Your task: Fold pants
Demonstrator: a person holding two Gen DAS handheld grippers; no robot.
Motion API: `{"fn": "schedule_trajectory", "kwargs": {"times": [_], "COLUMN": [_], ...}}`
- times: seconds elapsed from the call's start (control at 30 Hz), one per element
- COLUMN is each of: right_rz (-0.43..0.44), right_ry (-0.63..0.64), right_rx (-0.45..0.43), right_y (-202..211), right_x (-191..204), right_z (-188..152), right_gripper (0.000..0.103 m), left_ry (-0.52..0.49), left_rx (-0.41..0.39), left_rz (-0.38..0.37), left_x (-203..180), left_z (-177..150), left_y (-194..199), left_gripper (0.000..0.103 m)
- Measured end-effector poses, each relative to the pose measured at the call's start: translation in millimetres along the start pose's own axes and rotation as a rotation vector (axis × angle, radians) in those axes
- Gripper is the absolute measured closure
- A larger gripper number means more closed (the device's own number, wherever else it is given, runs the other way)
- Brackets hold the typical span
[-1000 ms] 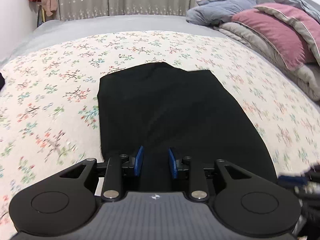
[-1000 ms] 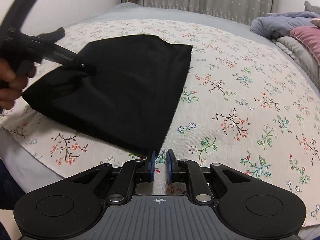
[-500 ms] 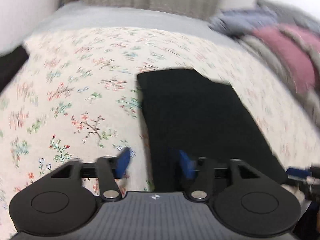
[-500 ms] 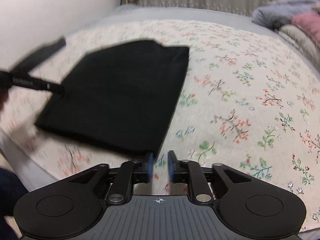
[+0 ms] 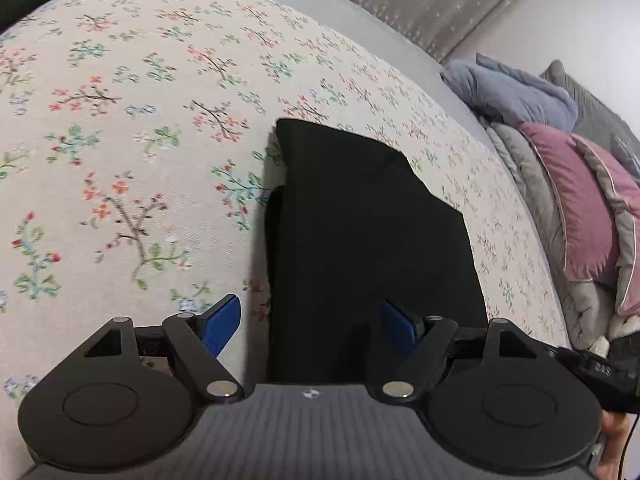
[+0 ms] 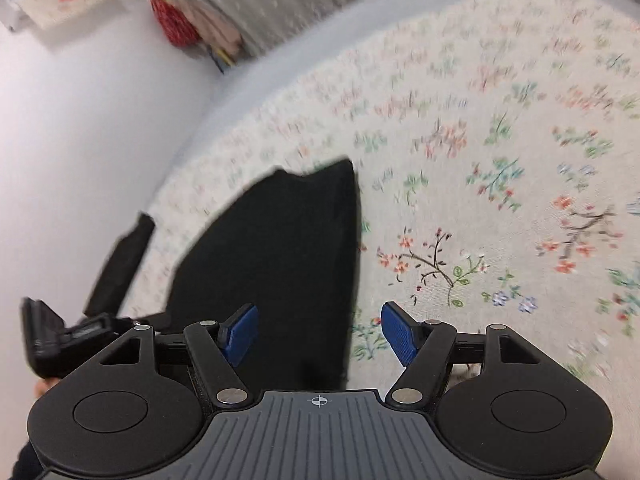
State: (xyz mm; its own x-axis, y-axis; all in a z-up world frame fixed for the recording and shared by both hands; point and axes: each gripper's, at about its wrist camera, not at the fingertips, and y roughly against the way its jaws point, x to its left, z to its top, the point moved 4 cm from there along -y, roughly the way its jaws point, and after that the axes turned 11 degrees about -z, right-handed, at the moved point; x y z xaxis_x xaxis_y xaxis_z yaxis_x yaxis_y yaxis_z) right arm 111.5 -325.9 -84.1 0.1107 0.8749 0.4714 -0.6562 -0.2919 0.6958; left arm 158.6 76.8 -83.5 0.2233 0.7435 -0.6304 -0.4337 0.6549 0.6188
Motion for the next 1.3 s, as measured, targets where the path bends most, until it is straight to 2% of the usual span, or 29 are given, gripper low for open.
{"fn": "schedule_trajectory", "kwargs": {"times": [0.17, 0.27, 0.3, 0.33, 0.47, 0.53, 0.63, 0.7, 0.83, 1.0, 1.1, 1.17, 1.2, 1.23, 1.3], "right_rz": [0.043, 0.067, 0.064, 0.055, 0.018, -0.005, -0.042, -0.063, -0.124, -0.168, -0.172, -0.161, -0.167, -0.195, -0.253], "right_ry": [-0.06, -0.11, -0.102, -0.093, -0.034, 0.019, 0.099, 0.144, 0.248, 0.327, 0.316, 0.265, 0.218, 0.169, 0.114], "right_rx": [0.03, 0.02, 0.018, 0.018, 0.019, 0.005, -0.044, -0.081, -0.179, -0.289, -0.321, -0.284, -0.244, -0.202, -0.112], "right_y": [-30, -38, -40, -42, -49, -46, -37, -29, -18, -6, -9, -25, -39, -53, -81], "right_x": [-5, -8, -6, -4, 7, 16, 30, 36, 51, 56, 48, 31, 17, 3, -24], "right_z": [-3, -3, -4, -5, -4, -1, 6, 12, 30, 65, 91, 106, 110, 111, 106], "right_gripper": [0.038, 0.049, 0.058, 0.07, 0.084, 0.091, 0.094, 0.094, 0.095, 0.095, 0.095, 0.093, 0.088, 0.087, 0.078], "left_ry": [-0.022, -0.045, -0.064, -0.079, -0.121, -0.123, -0.132, -0.164, -0.208, -0.218, -0.165, -0.117, -0.118, -0.132, -0.175], "left_rx": [0.018, 0.014, 0.016, 0.014, -0.008, -0.032, -0.061, -0.078, -0.134, -0.21, -0.166, -0.138, -0.127, -0.126, -0.138], "left_rz": [-0.02, 0.007, 0.022, 0.041, 0.123, 0.126, 0.1, 0.101, 0.093, 0.037, 0.029, 0.109, 0.153, 0.163, 0.19], "left_x": [-6, -12, -15, -18, -25, -28, -38, -48, -72, -90, -81, -64, -57, -51, -49], "left_z": [2, 3, 1, 1, 4, 9, 18, 23, 42, 78, 91, 94, 94, 93, 94], "left_y": [-15, -24, -26, -27, -26, -22, -18, -22, -39, -56, -83, -106, -115, -121, -125], "left_gripper": [0.016, 0.015, 0.015, 0.018, 0.039, 0.064, 0.074, 0.076, 0.077, 0.076, 0.07, 0.066, 0.057, 0.043, 0.036]}}
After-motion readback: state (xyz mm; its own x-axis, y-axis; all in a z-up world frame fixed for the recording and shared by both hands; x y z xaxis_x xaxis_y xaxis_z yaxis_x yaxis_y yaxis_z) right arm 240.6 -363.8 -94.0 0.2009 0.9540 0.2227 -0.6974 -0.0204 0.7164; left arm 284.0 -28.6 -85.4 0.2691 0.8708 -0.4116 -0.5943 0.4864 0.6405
